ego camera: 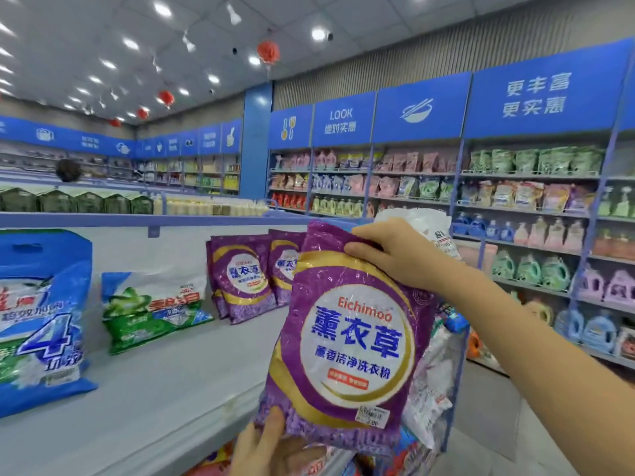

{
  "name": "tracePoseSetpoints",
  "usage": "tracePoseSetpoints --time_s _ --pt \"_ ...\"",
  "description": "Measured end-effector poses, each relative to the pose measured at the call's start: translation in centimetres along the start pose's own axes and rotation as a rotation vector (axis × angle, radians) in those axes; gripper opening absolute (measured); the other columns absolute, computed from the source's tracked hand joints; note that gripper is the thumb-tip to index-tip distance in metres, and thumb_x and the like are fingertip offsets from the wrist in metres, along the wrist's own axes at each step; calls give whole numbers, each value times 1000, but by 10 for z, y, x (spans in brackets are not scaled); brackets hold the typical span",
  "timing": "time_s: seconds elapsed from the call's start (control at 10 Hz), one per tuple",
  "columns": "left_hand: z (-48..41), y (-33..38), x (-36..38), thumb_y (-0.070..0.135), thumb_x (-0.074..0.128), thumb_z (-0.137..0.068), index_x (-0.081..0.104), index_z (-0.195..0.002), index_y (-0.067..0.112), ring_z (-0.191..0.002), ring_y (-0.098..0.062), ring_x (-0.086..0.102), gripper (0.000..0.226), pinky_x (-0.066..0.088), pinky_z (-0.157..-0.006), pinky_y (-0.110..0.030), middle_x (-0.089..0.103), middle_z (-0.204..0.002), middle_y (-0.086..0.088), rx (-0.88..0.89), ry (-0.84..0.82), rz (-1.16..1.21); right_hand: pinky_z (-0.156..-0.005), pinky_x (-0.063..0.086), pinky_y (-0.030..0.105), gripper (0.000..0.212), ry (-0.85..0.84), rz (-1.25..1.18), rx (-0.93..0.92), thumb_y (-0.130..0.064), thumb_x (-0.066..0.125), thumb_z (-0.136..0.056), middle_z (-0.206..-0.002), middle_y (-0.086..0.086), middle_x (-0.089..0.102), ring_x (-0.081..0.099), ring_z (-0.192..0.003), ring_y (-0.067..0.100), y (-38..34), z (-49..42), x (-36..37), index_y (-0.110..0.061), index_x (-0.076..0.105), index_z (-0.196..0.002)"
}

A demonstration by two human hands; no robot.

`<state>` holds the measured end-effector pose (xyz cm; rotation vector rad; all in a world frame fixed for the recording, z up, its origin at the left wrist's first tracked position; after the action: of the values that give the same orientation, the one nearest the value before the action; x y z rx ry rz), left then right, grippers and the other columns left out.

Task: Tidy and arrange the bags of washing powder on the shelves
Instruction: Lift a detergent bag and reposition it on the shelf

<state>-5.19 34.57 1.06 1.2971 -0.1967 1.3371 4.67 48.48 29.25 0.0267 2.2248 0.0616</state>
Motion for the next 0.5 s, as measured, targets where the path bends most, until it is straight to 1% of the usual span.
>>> tracePoseSetpoints --time_s 0.1,0.2,0.3,0.4,0.5 --pt "-7 28 12 32 28 -102 17 -146 1 -94 17 58 55 44 -72 1 60 -117 0 404 -47 -291 -53 31 15 28 2 6 22 -27 51 -95 -56 -19 43 48 -58 -5 24 -14 12 -27 54 -67" --pt "-13 62 32 -7 68 -78 71 -93 4 -50 0 63 19 49 -51 -7 73 -66 3 886 56 -607 -52 31 17 28 31 47 -29 -29 49 -95 -58 -16 47 46 -54 0 36 -36 20 -17 55 -70" --pt "-16 86 43 -10 75 -69 74 -81 15 -50 -6 66 28 51 -56 -9 71 -62 11 1060 209 -722 -58 39 30 36 51 92 -76 -34 45 -95 -69 3 64 56 -62 17 49 -60 33 -5 65 -88" --pt "-15 109 46 -4 78 -68 69 -78 32 -48 -3 65 39 46 -56 -2 69 -59 19 1228 279 -897 -55 33 32 36 147 207 -169 -36 44 -96 -73 11 66 60 -68 30 60 -80 48 -6 64 -92" --pt "-18 124 42 3 77 -71 64 -70 36 -40 -4 61 36 44 -51 -5 66 -51 11 1260 386 -966 -56 34 32 39 220 264 -238 -39 41 -96 -70 18 64 60 -65 35 66 -105 66 -6 62 -95"
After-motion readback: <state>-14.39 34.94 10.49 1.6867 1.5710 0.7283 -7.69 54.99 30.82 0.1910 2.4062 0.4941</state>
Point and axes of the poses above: each hand's wrist, its own z-axis away from the middle knuckle, its own x-axis out of the palm, y = z × x, the point moved 6 cm from there along -z, towards the middle knuckle
